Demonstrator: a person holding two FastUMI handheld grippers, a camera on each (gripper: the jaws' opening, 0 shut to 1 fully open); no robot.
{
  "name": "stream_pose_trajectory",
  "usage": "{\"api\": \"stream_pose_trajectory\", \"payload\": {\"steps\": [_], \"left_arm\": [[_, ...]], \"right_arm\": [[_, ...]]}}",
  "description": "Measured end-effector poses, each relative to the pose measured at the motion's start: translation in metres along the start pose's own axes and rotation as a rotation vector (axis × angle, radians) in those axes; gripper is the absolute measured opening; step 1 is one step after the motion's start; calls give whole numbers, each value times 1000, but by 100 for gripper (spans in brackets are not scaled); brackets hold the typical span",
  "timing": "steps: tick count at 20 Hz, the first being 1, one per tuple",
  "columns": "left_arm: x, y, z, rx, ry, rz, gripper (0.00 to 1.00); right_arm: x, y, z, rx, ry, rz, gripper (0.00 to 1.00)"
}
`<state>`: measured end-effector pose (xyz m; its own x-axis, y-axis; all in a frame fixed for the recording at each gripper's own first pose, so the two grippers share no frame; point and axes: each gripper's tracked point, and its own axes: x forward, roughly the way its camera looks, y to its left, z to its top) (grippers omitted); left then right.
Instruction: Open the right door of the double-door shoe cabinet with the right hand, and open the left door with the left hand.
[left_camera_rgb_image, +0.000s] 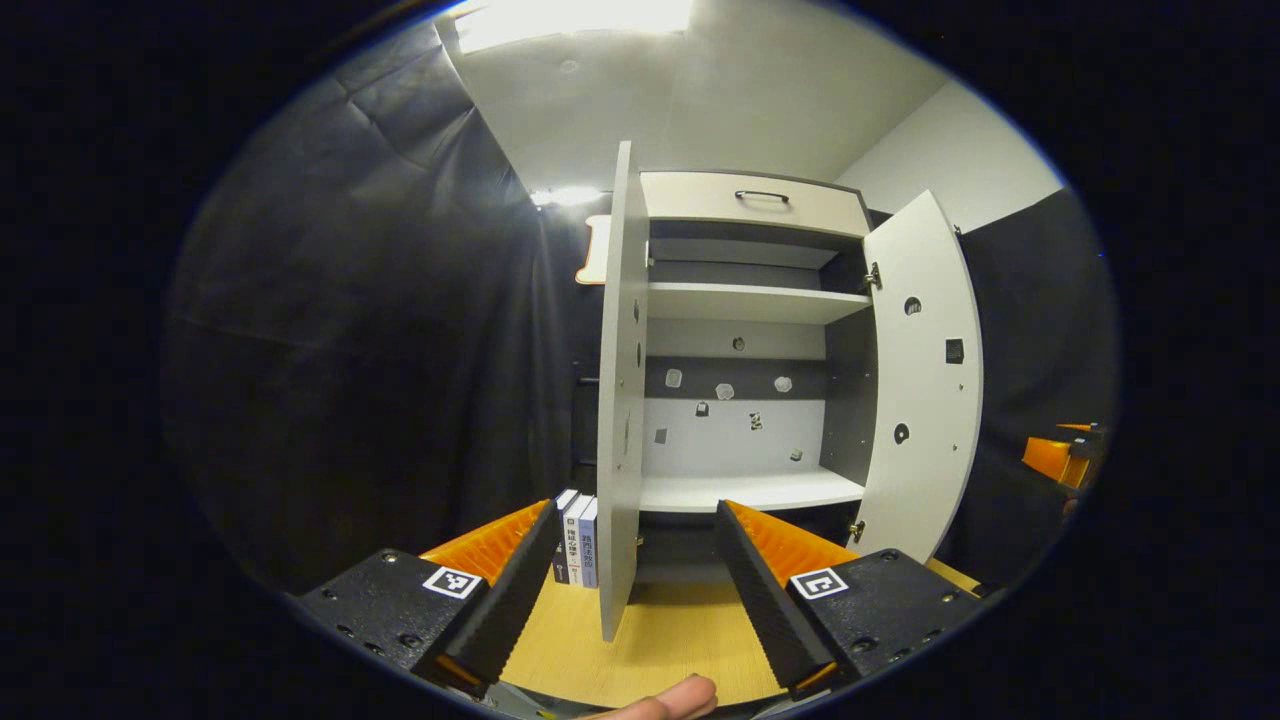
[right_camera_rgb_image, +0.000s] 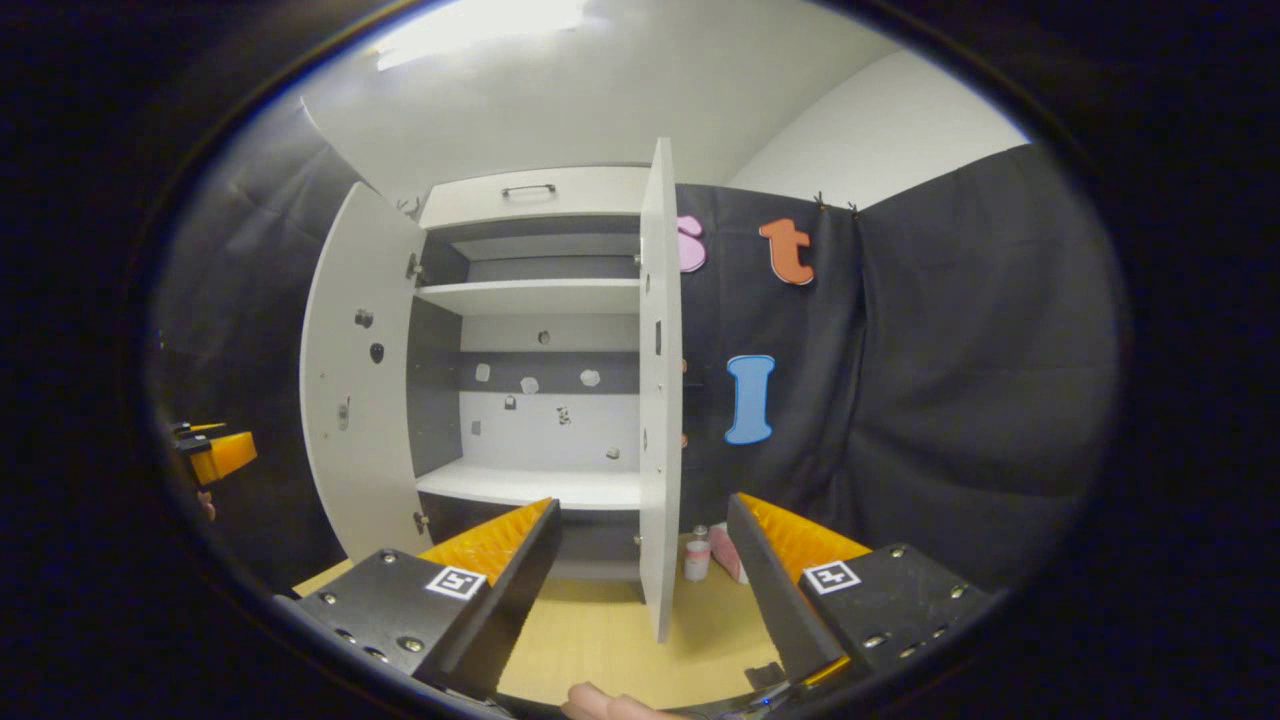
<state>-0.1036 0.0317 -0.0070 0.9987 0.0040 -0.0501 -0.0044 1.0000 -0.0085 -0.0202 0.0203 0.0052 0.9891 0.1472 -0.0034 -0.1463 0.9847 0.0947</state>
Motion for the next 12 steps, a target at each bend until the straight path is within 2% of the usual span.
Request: {"api": "stream_pose_trajectory", "payload": {"steps": [1, 2, 6, 7, 9, 12], "left_arm": [[0, -5, 1, 6, -6, -2, 100], [0, -10, 2, 11, -10, -8, 96], [2, -22, -1, 29, -3, -23, 94], [2, -24, -3, 31, 1, -27, 96], [2, -27, -4, 32, 1, -35, 94], [0, -29, -4, 31, -1, -40, 96]], "right_arm": [[1, 0, -3, 9, 6, 7, 100], [3, 1, -4, 17, 11, 13, 100], [-2, -2, 0, 32, -5, 27, 100], [-4, -4, 3, 32, -14, 26, 99], [-8, -4, 5, 22, -24, 26, 99], [-13, -1, 6, 6, -35, 33, 99]]}}
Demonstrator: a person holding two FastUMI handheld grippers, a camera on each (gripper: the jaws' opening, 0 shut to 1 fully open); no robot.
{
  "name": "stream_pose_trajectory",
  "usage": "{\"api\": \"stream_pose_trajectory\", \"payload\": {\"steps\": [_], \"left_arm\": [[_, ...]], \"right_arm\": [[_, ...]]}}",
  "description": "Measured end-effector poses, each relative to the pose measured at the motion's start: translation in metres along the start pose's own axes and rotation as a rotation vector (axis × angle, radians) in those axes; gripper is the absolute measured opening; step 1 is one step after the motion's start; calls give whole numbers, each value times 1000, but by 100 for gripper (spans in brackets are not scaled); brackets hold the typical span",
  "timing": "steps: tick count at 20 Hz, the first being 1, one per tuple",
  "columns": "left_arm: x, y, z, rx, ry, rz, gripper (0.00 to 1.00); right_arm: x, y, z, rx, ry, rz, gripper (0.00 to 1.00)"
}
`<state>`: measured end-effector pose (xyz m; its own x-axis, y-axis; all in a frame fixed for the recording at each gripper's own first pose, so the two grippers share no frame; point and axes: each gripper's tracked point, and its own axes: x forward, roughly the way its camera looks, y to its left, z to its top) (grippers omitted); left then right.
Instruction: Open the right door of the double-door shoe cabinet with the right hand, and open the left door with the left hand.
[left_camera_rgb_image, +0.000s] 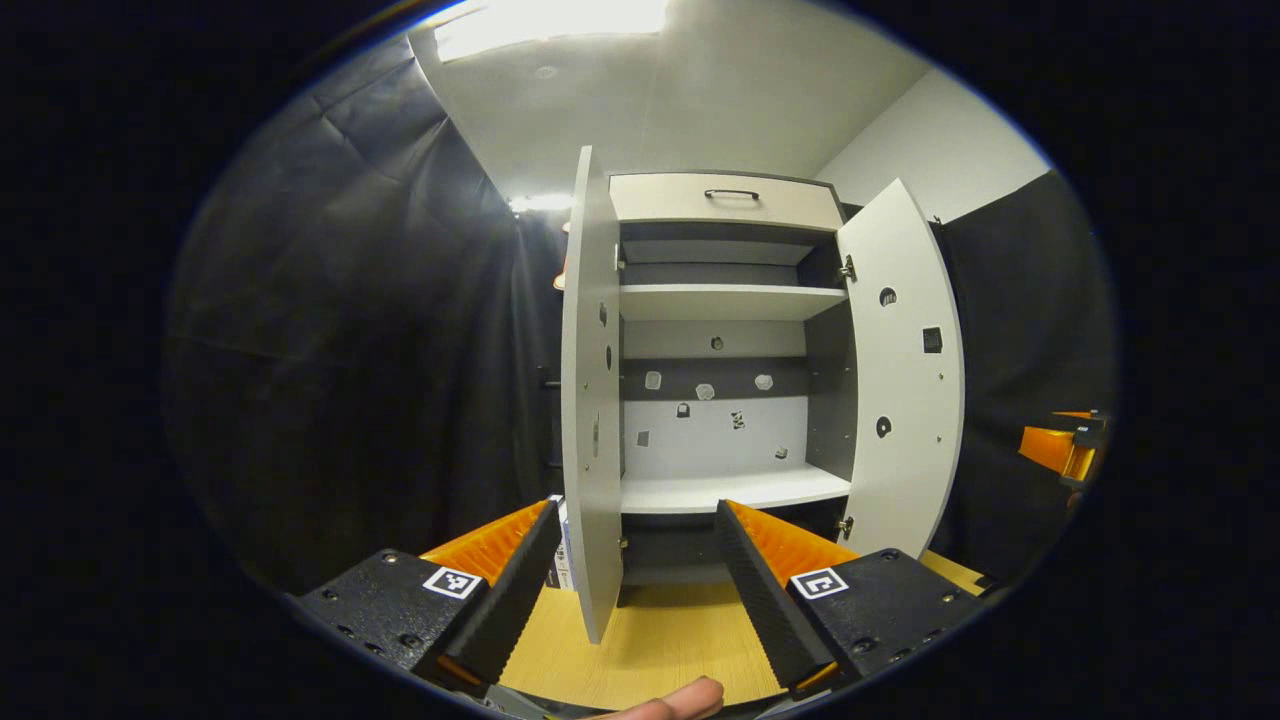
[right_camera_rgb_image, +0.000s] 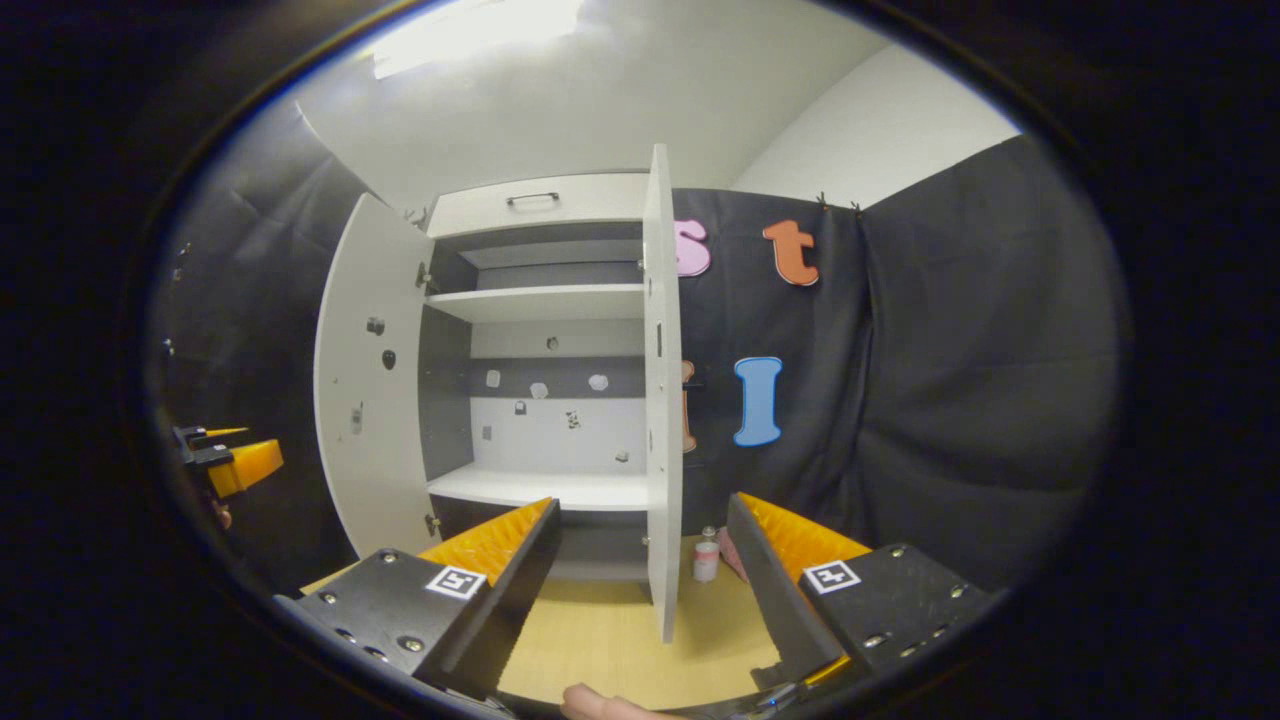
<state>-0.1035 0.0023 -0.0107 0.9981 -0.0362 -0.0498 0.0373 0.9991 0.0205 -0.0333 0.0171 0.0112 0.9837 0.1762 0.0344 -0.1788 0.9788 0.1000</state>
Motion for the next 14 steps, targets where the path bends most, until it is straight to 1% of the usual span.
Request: {"api": "stream_pose_trajectory", "payload": {"steps": [9, 14], "left_arm": [[-8, -2, 3, -21, -25, -4, 96], [-6, -8, 0, -23, -24, -13, 96]], "right_arm": [[-12, 15, 0, -26, -13, 30, 100], [-15, 14, 1, -25, -22, 28, 99]]}}
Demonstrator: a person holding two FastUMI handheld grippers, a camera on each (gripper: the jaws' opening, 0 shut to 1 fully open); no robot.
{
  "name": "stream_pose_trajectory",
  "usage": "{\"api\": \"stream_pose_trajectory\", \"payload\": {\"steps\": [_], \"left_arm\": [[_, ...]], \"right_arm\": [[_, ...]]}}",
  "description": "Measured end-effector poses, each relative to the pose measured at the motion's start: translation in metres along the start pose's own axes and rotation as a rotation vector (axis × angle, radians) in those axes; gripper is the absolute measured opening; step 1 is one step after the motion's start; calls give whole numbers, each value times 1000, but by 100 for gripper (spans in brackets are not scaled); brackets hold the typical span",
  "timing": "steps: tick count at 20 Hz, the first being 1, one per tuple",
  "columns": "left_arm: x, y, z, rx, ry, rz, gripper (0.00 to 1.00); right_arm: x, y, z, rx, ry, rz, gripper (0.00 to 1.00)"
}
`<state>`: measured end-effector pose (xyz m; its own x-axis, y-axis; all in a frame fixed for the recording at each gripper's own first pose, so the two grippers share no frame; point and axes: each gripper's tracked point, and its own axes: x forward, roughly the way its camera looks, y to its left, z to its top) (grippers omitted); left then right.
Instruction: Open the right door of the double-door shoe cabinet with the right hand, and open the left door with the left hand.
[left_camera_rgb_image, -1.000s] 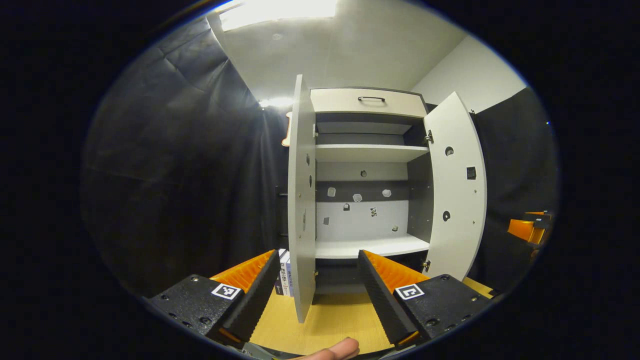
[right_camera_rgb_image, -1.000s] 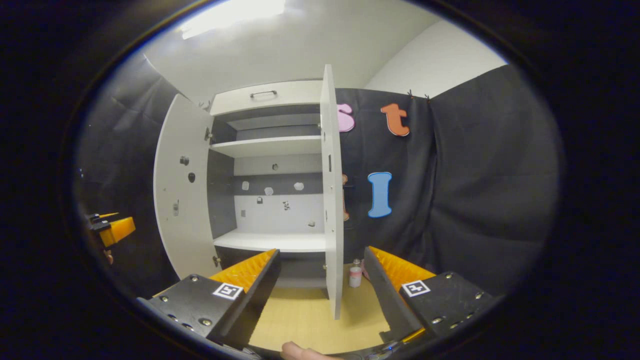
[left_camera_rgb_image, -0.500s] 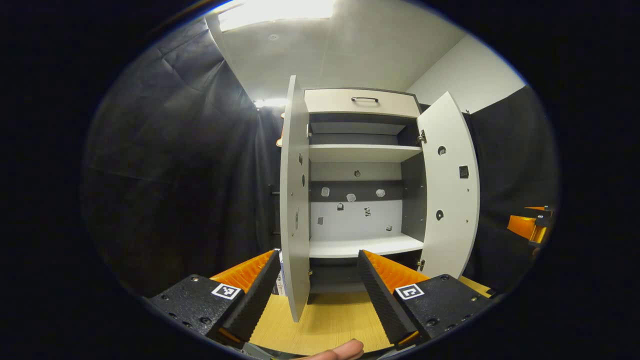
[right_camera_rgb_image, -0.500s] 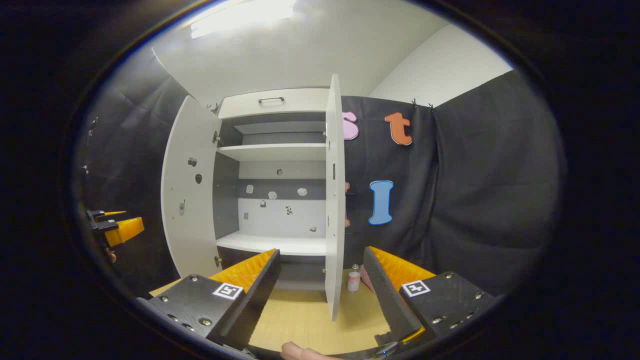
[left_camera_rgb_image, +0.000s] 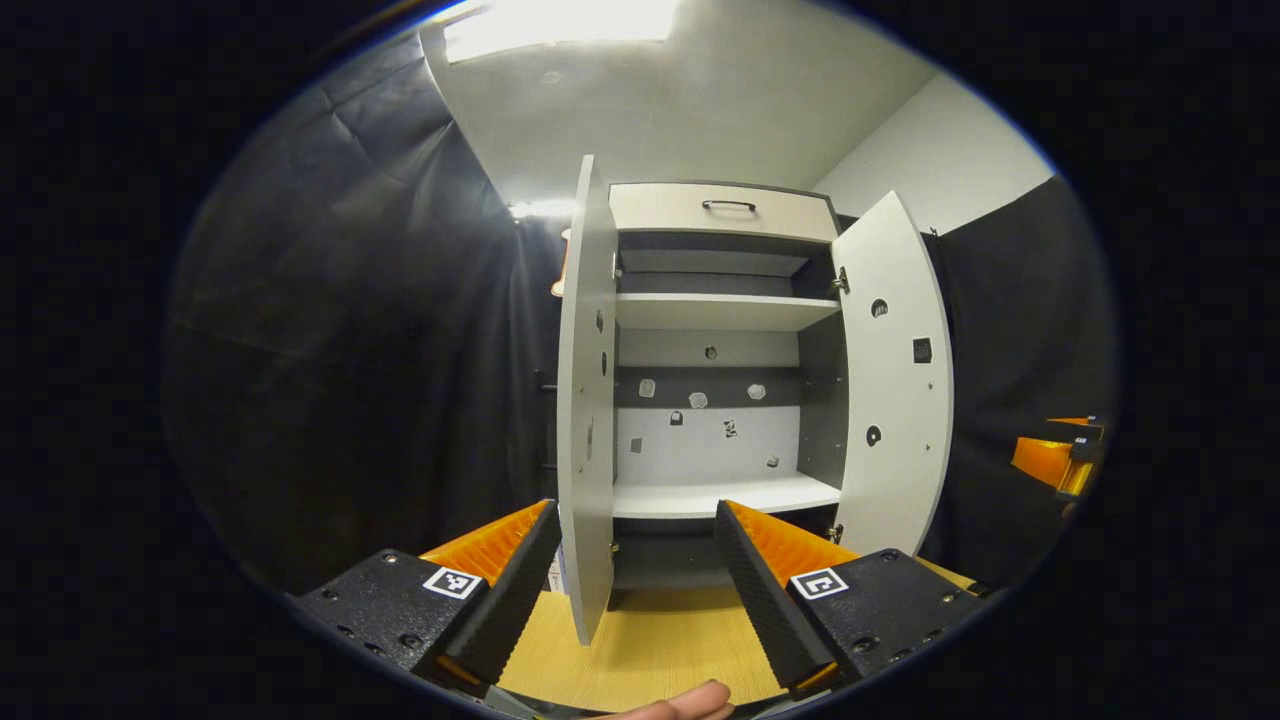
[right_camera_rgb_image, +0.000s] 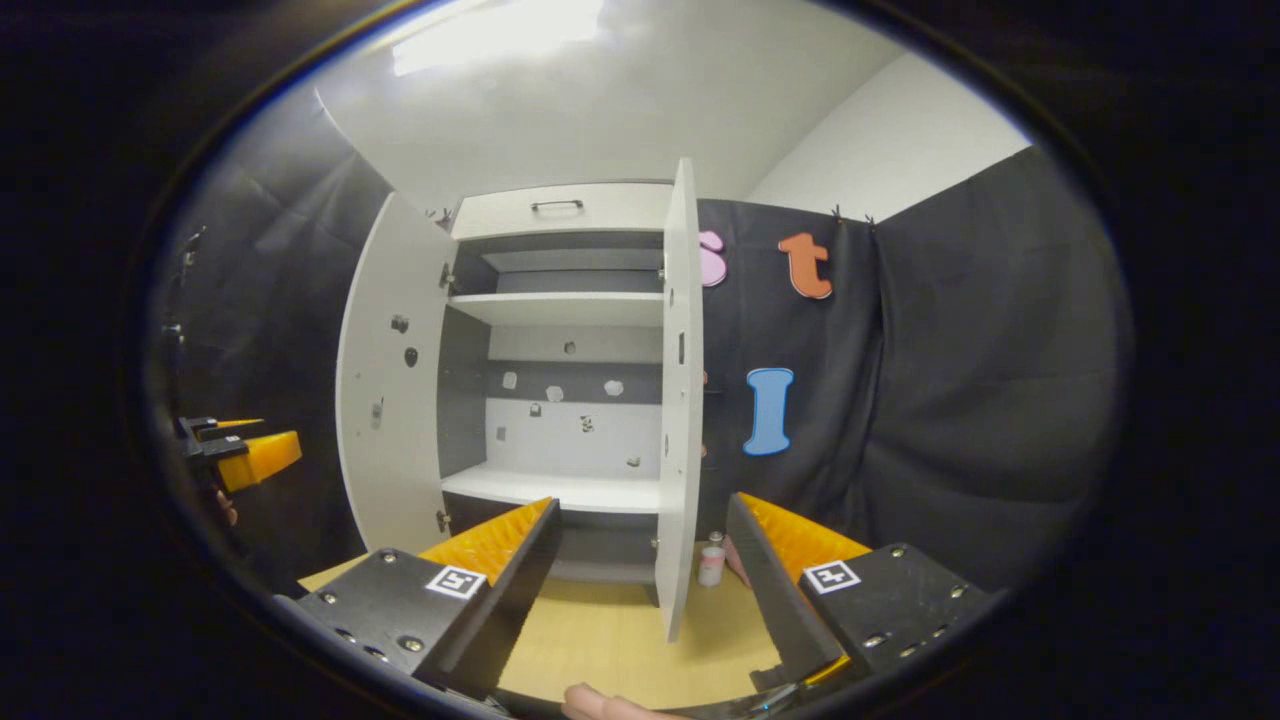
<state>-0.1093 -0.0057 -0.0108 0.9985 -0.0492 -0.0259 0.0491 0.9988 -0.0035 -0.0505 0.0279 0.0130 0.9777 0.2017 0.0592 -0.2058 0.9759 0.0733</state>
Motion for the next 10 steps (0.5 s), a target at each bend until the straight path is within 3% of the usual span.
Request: {"api": "stream_pose_trajectory", "payload": {"steps": [10], "left_arm": [[-2, -16, 6, 16, -19, -21, 96]], "right_arm": [[-1, -10, 1, 13, -5, -12, 99]]}}
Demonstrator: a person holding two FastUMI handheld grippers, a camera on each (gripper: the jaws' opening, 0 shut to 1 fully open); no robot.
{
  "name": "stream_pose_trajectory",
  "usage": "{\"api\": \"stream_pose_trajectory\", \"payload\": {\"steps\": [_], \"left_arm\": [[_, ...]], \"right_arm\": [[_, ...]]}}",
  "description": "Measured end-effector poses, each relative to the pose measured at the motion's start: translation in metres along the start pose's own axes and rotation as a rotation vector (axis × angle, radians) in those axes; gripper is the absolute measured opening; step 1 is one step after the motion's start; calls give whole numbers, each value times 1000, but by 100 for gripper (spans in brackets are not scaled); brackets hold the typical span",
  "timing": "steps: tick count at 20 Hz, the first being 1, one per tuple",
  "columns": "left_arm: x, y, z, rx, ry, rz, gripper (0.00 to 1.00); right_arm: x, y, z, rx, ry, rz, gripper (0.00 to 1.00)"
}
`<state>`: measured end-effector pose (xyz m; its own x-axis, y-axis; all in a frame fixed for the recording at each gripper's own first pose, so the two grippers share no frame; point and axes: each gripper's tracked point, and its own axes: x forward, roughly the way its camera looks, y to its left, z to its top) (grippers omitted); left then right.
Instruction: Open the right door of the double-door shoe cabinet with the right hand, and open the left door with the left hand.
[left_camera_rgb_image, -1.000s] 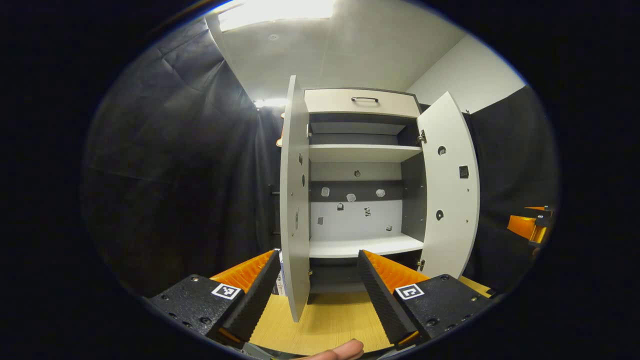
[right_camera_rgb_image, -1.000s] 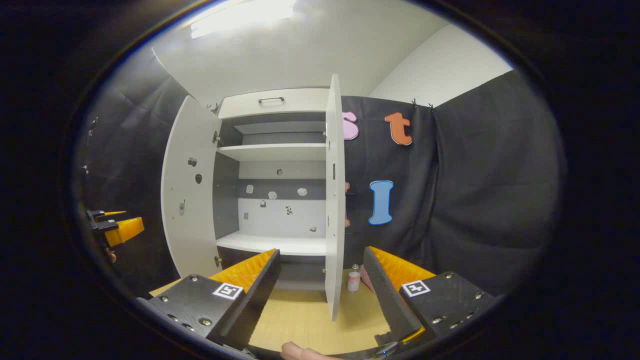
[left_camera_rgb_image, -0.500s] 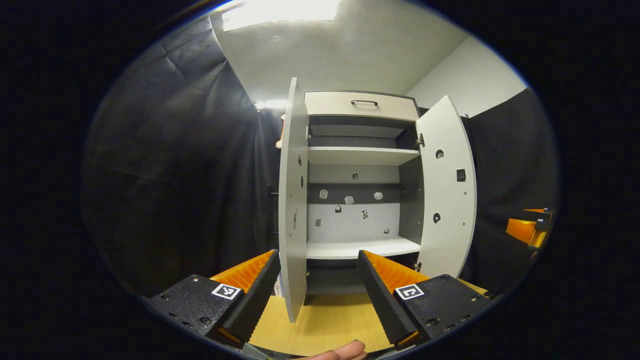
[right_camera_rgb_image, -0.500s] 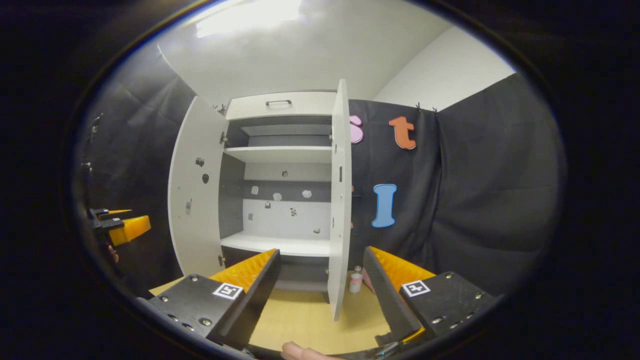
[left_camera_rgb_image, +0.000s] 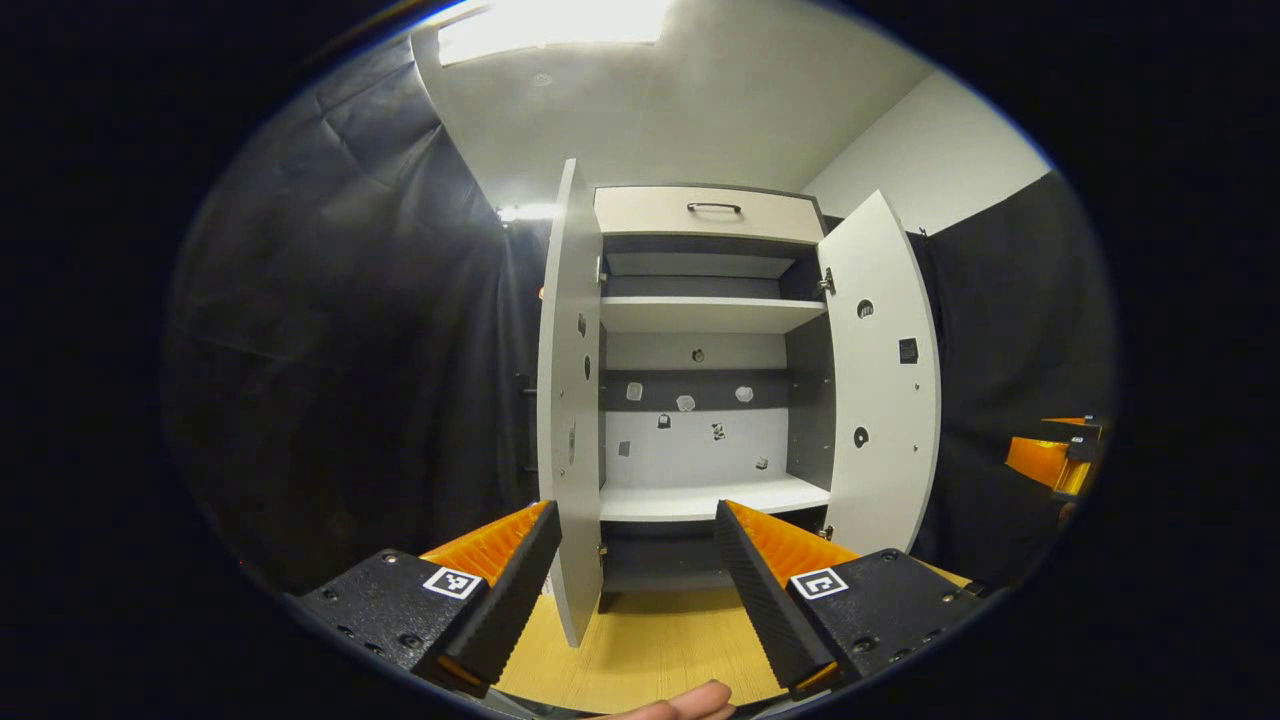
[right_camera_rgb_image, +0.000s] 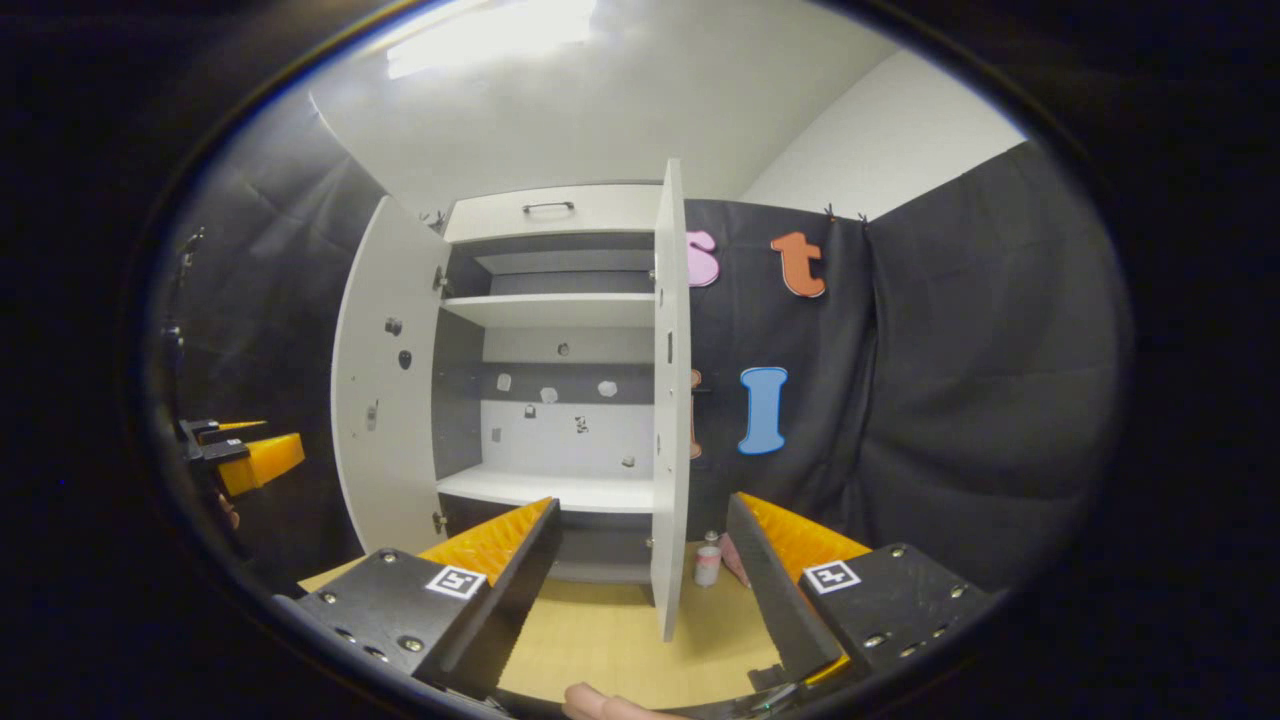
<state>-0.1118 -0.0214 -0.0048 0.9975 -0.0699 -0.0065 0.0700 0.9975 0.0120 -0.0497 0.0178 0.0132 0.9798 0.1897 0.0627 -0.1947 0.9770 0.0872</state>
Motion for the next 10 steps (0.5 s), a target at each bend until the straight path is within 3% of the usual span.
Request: {"api": "stream_pose_trajectory", "payload": {"steps": [10], "left_arm": [[-2, -5, 0, -4, -8, -9, 96]], "right_arm": [[-4, 5, 0, -4, -8, 16, 100]]}}
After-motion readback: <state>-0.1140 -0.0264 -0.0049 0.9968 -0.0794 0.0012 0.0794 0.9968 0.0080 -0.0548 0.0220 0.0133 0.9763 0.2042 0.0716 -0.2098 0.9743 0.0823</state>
